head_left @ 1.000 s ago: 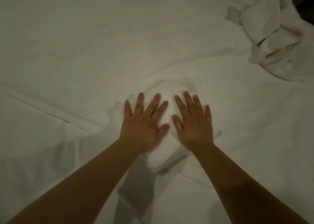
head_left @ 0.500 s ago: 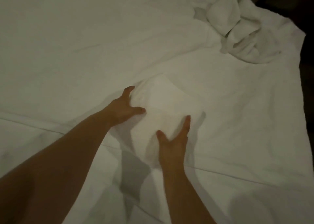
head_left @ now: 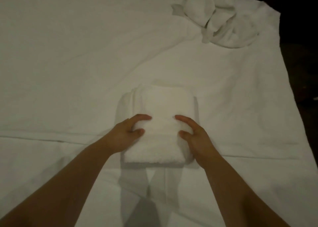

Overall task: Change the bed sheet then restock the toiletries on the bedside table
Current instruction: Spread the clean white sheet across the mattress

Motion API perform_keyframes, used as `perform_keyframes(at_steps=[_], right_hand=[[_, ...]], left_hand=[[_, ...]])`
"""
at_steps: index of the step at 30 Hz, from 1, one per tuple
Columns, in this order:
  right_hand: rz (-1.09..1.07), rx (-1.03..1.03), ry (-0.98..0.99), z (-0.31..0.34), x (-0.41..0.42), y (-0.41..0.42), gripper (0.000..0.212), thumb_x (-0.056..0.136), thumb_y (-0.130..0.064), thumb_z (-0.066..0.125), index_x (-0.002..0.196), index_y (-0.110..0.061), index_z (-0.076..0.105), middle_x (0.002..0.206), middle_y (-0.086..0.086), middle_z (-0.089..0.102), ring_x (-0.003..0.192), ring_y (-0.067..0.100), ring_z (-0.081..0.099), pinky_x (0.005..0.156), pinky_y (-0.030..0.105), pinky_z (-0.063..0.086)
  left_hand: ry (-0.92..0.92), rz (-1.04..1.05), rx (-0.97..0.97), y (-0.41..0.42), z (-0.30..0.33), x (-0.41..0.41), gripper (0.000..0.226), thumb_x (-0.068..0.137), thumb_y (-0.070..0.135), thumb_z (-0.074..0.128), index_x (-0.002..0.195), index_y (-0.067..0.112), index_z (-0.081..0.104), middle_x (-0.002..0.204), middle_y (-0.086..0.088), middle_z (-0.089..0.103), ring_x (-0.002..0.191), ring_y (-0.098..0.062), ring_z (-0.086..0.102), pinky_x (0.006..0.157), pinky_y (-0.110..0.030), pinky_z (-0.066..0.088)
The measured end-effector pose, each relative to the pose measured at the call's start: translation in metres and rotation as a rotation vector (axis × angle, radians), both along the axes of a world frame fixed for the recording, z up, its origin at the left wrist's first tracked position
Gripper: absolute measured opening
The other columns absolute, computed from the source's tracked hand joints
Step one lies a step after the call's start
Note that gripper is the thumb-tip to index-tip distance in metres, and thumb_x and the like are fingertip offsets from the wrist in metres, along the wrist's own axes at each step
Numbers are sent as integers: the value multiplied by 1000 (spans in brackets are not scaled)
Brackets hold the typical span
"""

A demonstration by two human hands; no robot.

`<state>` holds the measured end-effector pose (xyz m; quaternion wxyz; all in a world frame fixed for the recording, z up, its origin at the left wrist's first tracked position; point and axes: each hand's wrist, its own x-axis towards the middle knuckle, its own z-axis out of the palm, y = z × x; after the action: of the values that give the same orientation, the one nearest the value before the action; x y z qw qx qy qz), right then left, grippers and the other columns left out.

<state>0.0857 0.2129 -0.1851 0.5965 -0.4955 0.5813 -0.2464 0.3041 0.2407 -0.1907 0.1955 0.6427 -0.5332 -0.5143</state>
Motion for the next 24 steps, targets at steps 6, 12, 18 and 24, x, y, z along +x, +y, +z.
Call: perform_keyframes(at_steps=[6,12,18,24], right_hand=[[-140,-24,-26,32,-61,22,50,86,2,54,103,-44,62,126,1,52,113,17,51,102,32,42],[-353,-78,-35,86,-223,55,47,88,1,52,106,-41,64,120,-8,49,108,12,50,103,39,42],[-575,-125,60,140,-471,113,38,93,-12,51,106,-47,60,121,-15,36,108,15,42,95,41,42],[-836,-225,164,161,-675,183,44,89,-2,54,105,-41,65,129,-6,45,113,20,50,99,47,45]], left_hand=[[113,45,-26,3,38,-61,34,94,11,55,105,42,61,115,13,59,103,-8,58,87,-20,48],[123,-146,-157,-10,86,-225,34,94,14,55,106,46,59,112,22,56,97,5,55,75,-8,44],[232,-355,-229,2,117,-485,38,93,22,55,98,60,57,113,23,53,99,2,51,76,-14,42],[314,-616,-251,23,142,-720,36,96,17,49,104,51,55,122,14,45,103,0,46,83,-13,41]])
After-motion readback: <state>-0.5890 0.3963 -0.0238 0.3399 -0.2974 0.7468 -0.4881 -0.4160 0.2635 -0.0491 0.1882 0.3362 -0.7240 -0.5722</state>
